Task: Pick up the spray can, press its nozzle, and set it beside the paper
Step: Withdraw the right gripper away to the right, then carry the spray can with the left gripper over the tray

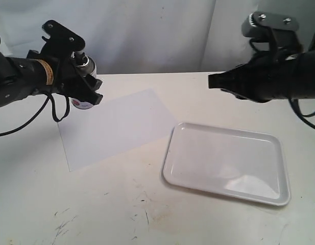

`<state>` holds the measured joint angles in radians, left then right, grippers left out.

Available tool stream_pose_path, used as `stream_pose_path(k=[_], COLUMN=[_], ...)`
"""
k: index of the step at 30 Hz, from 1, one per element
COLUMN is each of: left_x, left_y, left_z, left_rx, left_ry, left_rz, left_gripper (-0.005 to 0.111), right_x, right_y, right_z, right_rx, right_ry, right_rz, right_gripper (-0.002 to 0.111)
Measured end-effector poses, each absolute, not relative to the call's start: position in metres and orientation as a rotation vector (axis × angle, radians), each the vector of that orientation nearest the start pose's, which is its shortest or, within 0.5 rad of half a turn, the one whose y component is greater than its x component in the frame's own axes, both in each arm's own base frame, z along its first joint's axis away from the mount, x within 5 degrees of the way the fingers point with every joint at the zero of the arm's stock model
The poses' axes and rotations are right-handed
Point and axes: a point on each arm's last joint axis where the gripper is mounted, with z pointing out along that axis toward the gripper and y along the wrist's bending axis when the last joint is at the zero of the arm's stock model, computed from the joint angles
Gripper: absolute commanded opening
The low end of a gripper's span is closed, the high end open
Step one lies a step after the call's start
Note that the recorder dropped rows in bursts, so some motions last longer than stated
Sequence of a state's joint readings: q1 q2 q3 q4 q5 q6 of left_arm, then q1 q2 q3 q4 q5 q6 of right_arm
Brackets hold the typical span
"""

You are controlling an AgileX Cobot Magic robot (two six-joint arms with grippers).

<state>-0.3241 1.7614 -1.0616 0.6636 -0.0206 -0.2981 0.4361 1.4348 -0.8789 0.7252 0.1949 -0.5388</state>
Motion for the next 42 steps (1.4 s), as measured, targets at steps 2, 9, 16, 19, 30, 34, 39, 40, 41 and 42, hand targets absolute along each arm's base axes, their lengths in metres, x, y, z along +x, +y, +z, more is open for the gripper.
stream_pose_path(k=[2, 9, 16, 19, 30, 34, 39, 40, 41, 42], left_x=[0.36, 0.346, 0.332, 0.324, 0.312, 0.308, 0.307, 0.306, 0.306, 0.306], left_y=[-0.124, -0.122, -0.142, -0.161, -0.188, -0.195, -0.208, -0.212, -0.216, -0.217], left_z=[0.22, 0.23, 0.239, 0.24, 0.252, 0.252, 0.235, 0.226, 0.217, 0.213], left_rx=[0.708, 0.647, 0.672, 0.731, 0.719, 0.77, 0.846, 0.881, 0.915, 0.93], left_ry=[2.023, 1.992, 1.948, 1.918, 1.793, 1.758, 1.721, 1.711, 1.705, 1.701], left_rz=[-0.023, -0.099, -0.182, -0.223, -0.523, -0.611, -0.76, -0.805, -0.846, -0.866], left_gripper=[0.0, 0.0, 0.0, 0.0, 0.0, 0.0, 0.0, 0.0, 0.0, 0.0], right_x=[0.259, 0.214, 0.201, 0.197, 0.181, 0.178, 0.177, 0.177, 0.177, 0.177], right_y=[0.127, 0.085, 0.072, 0.072, 0.071, 0.066, 0.065, 0.065, 0.065, 0.065], right_z=[0.273, 0.275, 0.283, 0.285, 0.245, 0.243, 0.246, 0.246, 0.246, 0.246], right_rx=[-0.306, -0.199, -0.301, -0.351, -0.34, -0.284, -0.268, -0.273, -0.273, -0.274], right_ry=[2.098, 1.852, 1.717, 1.71, 1.932, 1.917, 1.898, 1.9, 1.906, 1.906], right_rz=[0.436, 0.24, 0.063, 0.045, 0.16, 0.143, 0.14, 0.143, 0.15, 0.15], right_gripper=[0.0, 0.0, 0.0, 0.0, 0.0, 0.0, 0.0, 0.0, 0.0, 0.0])
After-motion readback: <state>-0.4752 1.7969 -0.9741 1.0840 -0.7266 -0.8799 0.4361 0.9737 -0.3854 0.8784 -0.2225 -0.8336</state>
